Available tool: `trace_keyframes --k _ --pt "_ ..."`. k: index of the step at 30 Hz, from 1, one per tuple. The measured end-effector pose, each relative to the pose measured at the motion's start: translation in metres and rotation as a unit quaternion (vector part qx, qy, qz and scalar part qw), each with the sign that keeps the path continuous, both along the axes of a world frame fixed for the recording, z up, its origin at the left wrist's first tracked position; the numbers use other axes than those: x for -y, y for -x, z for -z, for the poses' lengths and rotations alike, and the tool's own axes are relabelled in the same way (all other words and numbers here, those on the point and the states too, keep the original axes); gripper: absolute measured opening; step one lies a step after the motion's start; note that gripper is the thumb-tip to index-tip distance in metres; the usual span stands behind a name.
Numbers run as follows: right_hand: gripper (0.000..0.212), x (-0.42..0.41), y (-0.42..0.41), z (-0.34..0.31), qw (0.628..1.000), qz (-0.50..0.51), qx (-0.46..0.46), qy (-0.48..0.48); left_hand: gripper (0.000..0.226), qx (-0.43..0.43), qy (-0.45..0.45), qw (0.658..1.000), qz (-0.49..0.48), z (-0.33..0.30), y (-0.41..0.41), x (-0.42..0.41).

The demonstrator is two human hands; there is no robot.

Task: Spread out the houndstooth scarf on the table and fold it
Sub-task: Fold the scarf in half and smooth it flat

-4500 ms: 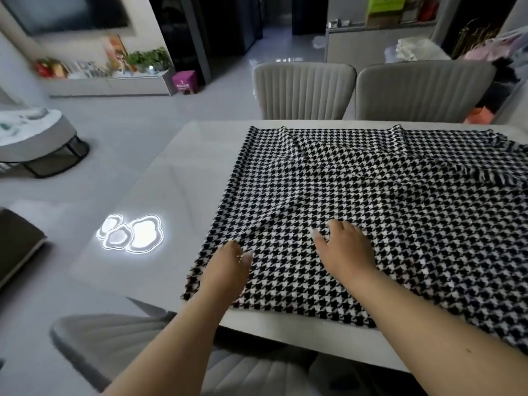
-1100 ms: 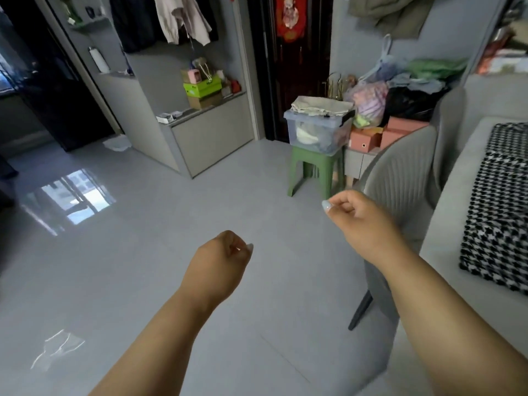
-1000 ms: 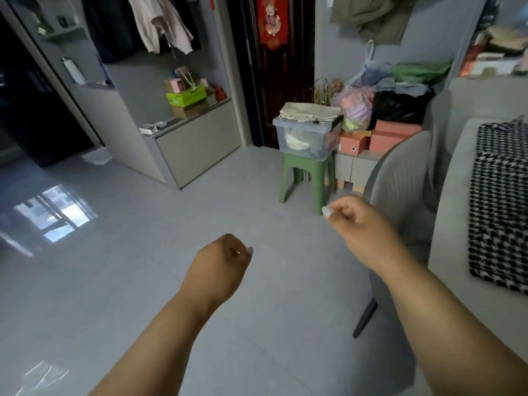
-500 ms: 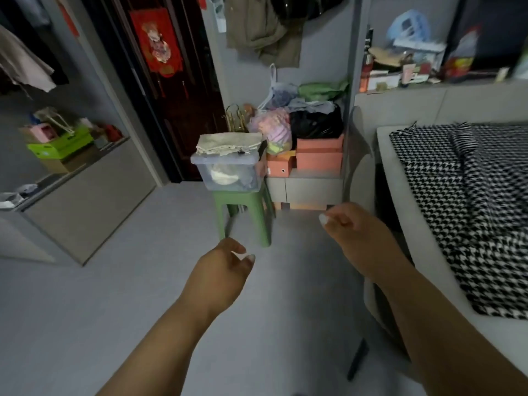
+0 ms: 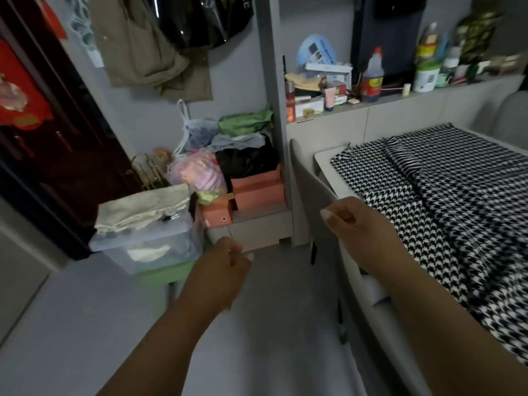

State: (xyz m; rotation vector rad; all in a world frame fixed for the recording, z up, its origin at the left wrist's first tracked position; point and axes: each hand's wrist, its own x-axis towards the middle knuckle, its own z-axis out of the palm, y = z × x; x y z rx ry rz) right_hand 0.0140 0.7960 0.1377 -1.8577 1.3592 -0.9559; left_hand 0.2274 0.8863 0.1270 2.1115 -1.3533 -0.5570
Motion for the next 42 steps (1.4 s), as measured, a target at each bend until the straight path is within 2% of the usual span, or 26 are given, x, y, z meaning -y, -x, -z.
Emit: trace_keyframes --k 4,10,12,23,28,32,38,42 --pt "0.019 0.051 -0.029 -0.004 0.998 0.06 0.012 0.002 0.014 -0.022 -0.005 0.998 0.065 0.01 -0.042 0.08" --pt "0.019 0.13 -0.095 -0.009 0.991 0.133 0.015 0.003 0.013 0.036 0.0 0.987 0.154 0.009 -0.123 0.206" --pt "0.02 0.154 -0.107 -0.007 0.988 0.152 0.003 -0.001 0.016 0.028 -0.004 0.982 0.185 0.003 -0.136 0.246" --pt "0.025 0.296 -0.096 0.02 0.958 0.28 -0.023 -0.062 0.014 0.027 0.019 0.942 0.334 -0.012 -0.105 0.456" --pt "0.03 0.384 -0.066 0.038 0.942 0.312 -0.061 -0.106 0.02 0.063 0.009 0.911 0.408 -0.004 -0.053 0.562" --pt "0.035 0.44 -0.045 0.064 0.921 0.329 -0.101 -0.182 0.026 0.129 -0.026 0.865 0.484 0.017 -0.014 0.631" --pt "0.043 0.493 -0.027 0.112 0.887 0.346 -0.117 -0.284 0.053 0.219 -0.17 0.791 0.546 0.07 0.034 0.709" --pt "0.046 0.516 -0.023 0.136 0.867 0.352 -0.122 -0.331 0.063 0.256 -0.236 0.748 0.565 0.102 0.056 0.748"
